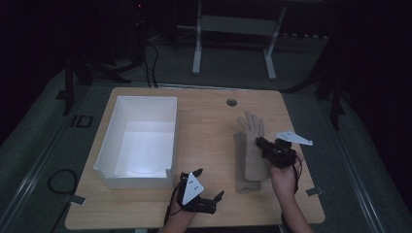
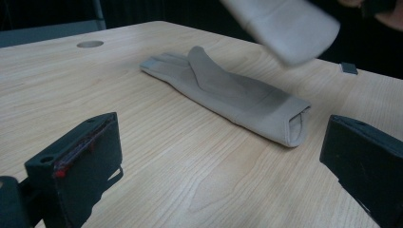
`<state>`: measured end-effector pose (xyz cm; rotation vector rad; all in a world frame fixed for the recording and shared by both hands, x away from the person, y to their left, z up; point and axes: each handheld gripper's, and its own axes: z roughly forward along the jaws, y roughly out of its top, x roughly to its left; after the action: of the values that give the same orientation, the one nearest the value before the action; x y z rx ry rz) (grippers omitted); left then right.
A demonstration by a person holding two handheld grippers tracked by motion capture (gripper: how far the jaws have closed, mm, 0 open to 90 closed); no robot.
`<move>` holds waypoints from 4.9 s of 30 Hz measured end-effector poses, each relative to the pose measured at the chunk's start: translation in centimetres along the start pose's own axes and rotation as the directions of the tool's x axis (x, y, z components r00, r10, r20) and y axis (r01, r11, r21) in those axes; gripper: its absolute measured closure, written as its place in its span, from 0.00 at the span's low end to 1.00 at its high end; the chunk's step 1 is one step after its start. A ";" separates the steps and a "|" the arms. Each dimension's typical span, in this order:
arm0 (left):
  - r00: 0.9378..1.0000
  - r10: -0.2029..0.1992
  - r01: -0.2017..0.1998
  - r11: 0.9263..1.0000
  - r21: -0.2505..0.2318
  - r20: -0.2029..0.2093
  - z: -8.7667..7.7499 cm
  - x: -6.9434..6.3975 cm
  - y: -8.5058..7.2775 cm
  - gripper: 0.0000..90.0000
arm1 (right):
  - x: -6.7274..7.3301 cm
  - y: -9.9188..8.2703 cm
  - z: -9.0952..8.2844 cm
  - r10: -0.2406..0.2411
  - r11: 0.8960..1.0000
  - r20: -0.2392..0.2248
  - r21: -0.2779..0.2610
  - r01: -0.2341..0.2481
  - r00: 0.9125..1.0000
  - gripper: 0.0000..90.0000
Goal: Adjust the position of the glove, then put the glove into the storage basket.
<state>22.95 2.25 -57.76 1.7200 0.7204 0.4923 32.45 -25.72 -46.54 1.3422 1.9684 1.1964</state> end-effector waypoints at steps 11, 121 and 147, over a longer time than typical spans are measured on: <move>1.000 0.002 -0.002 1.000 -0.001 0.003 0.0 0.0 0.0 0.01 | 0.5 -2.8 2.8 0.000 0.996 0.053 0.089 -0.005 0.999 0.93; 0.894 0.132 -0.237 0.951 0.201 0.429 8.2 -2.1 6.3 0.22 | -6.7 -0.7 6.3 0.026 0.991 -0.293 0.136 0.015 0.956 0.12; 0.878 0.095 -0.253 0.924 0.286 0.469 8.5 -0.8 3.7 0.29 | -5.1 -2.7 12.0 0.004 0.960 -0.268 0.271 0.072 0.964 0.76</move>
<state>28.72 -4.93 -56.43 2.1398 0.3216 0.0762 42.36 -25.95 -55.43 1.3274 2.4171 1.1658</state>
